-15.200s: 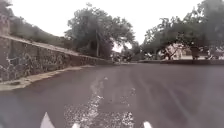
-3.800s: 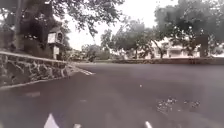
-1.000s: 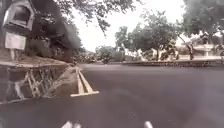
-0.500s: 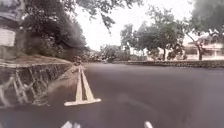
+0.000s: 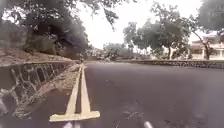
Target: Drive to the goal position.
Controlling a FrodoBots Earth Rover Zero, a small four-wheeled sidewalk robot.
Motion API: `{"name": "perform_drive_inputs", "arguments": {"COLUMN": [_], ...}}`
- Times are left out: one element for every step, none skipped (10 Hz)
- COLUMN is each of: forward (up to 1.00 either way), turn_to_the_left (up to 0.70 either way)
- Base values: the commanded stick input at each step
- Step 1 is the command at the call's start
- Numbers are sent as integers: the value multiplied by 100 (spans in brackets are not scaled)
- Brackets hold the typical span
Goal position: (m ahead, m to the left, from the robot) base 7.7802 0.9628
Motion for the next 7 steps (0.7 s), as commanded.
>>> {"name": "perform_drive_inputs", "arguments": {"forward": [85,85,85,85,85,85,85], "turn_to_the_left": [0,0,0,0,0,0,0]}}
